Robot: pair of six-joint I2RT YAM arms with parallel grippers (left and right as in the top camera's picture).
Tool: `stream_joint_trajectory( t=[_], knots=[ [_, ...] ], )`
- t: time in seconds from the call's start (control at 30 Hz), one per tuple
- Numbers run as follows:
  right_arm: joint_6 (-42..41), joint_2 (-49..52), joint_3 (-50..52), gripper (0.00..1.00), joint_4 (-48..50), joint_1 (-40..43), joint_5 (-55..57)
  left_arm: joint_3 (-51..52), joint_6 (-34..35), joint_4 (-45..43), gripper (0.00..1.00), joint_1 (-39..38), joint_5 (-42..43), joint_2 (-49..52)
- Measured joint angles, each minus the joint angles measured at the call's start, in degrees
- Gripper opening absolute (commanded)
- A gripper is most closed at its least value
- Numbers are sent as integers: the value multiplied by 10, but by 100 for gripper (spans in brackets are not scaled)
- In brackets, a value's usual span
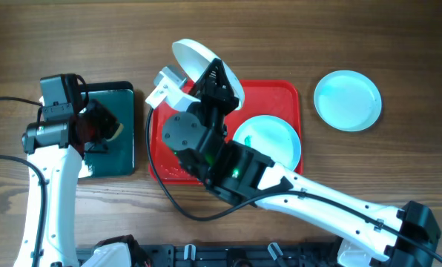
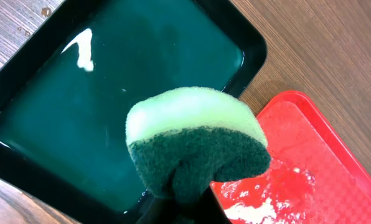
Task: Clean dirty plates on tray and stack at the side
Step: 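Lift the top plate with the right gripper and stack it on the first plate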
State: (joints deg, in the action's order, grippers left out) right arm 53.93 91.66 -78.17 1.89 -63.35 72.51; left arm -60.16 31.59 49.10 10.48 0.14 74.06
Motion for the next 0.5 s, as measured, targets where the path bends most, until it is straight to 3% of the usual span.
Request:
stream_joint_trajectory(
  t=[0.13, 0.23, 0.3, 0.37, 0.5],
  knots=[
    [-20, 0, 0, 4, -2, 2, 12, 0, 0, 0, 4, 0, 0, 0],
    [-153, -1, 8, 4, -91, 17, 6, 0, 0, 0, 4, 0, 0, 0],
    [-333, -1, 28, 4, -262, 53, -48, 0, 0, 0, 4, 0, 0, 0],
    [-575, 1, 43, 4, -384, 135, -170, 0, 0, 0, 4, 0, 0, 0],
    [-807, 0, 42, 4, -425, 336, -391, 0, 0, 0, 4, 0, 0, 0]
  ],
)
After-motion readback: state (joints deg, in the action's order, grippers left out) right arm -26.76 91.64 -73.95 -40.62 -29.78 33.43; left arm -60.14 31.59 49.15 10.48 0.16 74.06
